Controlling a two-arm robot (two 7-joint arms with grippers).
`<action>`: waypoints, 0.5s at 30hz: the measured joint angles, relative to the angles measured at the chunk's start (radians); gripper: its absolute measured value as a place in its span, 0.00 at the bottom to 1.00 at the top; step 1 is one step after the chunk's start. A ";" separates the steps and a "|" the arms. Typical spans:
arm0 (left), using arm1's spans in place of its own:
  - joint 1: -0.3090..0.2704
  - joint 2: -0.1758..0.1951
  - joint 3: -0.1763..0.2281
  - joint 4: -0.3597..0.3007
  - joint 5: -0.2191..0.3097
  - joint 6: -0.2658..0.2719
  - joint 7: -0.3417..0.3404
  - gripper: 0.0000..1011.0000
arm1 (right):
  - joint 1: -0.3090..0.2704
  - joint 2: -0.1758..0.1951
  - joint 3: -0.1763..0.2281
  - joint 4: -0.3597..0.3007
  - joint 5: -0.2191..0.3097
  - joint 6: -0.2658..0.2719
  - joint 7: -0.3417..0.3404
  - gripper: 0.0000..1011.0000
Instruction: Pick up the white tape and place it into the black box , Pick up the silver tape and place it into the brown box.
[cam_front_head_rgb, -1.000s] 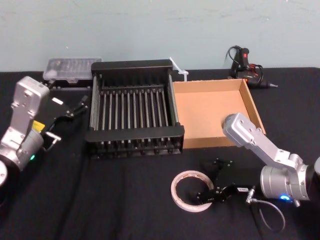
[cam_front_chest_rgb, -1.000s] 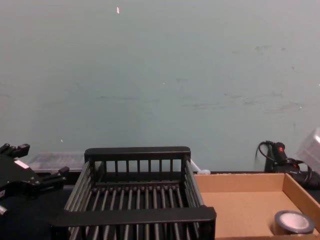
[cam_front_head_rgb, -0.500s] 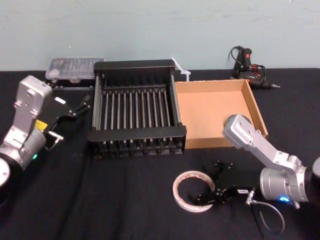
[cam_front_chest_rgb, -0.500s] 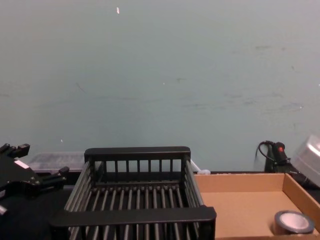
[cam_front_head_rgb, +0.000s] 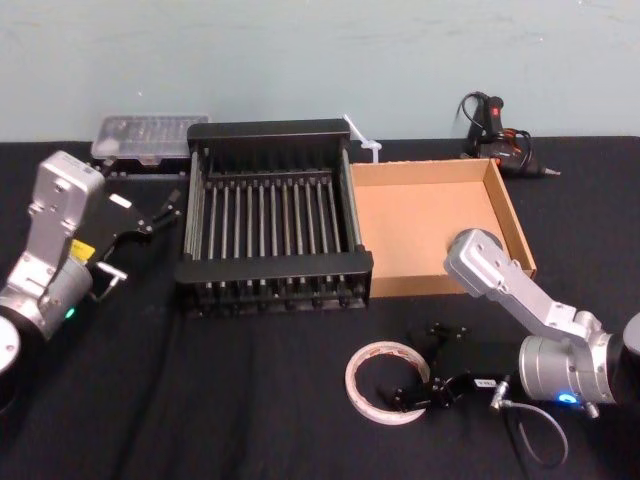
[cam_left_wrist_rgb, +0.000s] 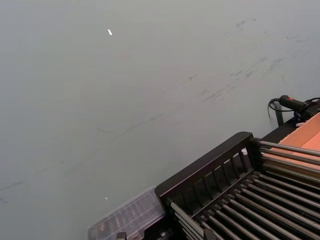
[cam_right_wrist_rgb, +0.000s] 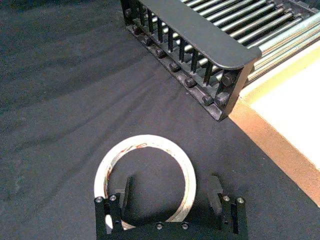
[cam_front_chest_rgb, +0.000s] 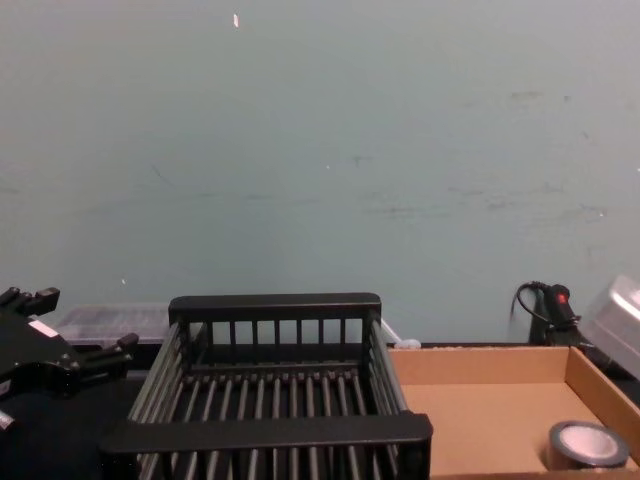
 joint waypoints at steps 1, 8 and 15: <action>0.000 0.000 0.000 0.000 0.000 0.000 0.000 0.99 | 0.000 0.000 0.000 0.000 0.001 0.000 -0.001 0.99; 0.000 0.000 0.000 0.000 0.000 0.000 0.000 0.99 | -0.002 -0.003 0.003 0.003 0.005 0.001 -0.006 0.99; 0.000 0.000 0.000 0.000 0.000 0.000 0.000 0.99 | -0.002 -0.004 0.004 0.004 0.008 0.003 -0.007 0.99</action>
